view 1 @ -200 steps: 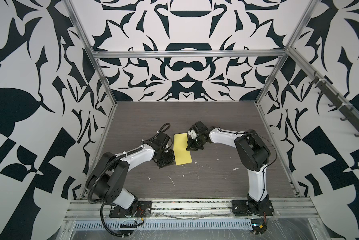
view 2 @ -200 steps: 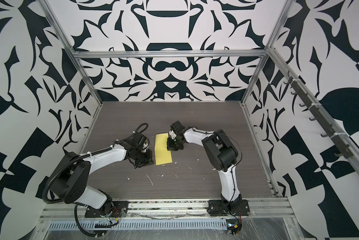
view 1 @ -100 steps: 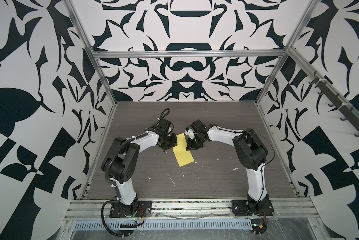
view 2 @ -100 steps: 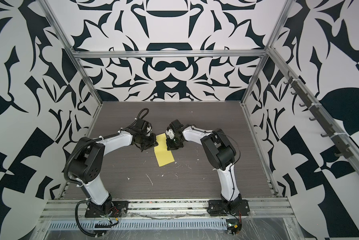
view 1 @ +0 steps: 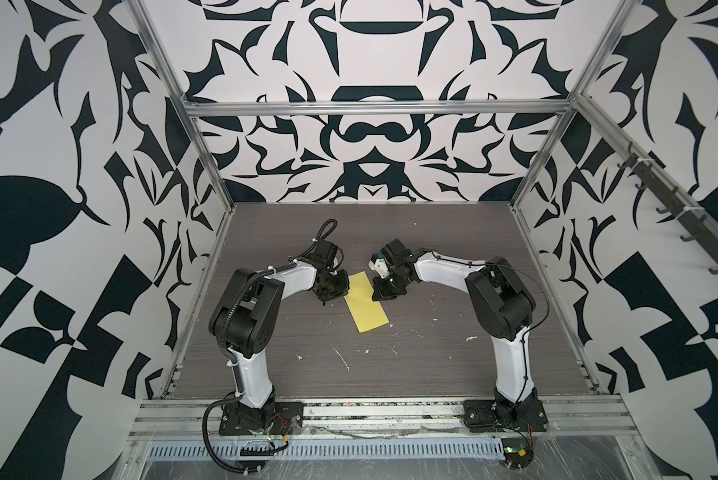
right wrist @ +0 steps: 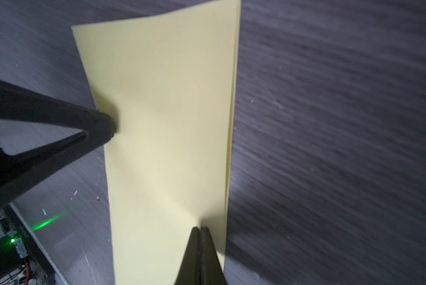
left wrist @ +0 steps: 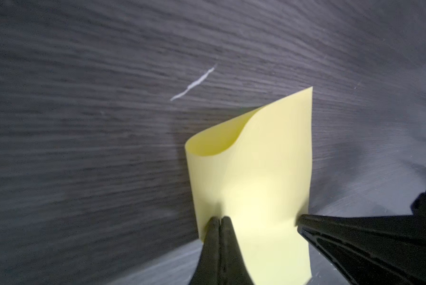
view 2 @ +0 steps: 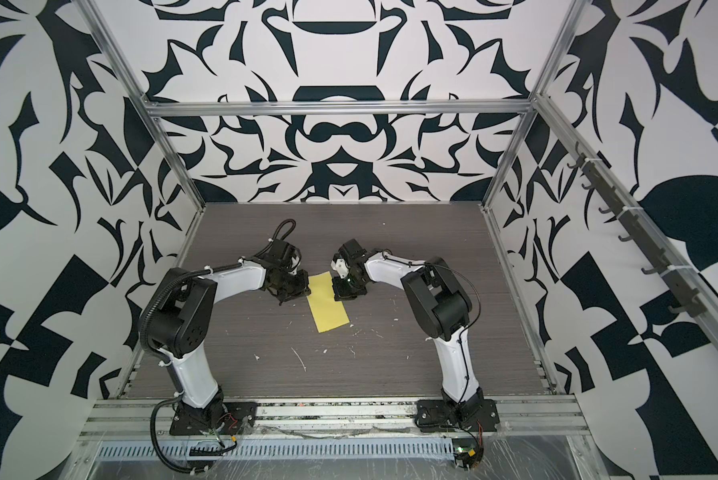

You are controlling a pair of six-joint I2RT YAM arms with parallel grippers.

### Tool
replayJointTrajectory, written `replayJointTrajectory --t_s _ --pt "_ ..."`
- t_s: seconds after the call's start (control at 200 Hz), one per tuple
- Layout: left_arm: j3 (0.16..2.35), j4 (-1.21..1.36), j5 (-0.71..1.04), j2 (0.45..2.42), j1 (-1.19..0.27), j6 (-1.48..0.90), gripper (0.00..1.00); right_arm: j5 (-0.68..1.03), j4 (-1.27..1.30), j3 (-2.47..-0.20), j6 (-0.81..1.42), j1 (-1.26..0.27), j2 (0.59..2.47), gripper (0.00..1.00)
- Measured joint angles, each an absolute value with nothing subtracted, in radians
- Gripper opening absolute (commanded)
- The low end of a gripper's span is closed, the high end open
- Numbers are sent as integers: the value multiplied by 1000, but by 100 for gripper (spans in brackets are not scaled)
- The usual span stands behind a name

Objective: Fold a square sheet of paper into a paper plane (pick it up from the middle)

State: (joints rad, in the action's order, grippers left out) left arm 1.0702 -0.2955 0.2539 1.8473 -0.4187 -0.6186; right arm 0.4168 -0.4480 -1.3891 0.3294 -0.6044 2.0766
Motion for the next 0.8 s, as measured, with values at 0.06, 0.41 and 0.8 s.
replayJointTrajectory --t_s 0.06,0.41,0.8 --pt "1069 -295 256 1847 -414 -602 0 416 -448 -1389 329 -605 2076 0" --pt "1053 -296 292 1839 -343 -471 0 408 -449 -1389 330 -607 2076 0" --pt "1001 -247 346 1728 -323 -503 0 406 -450 -1389 331 -607 2076 0"
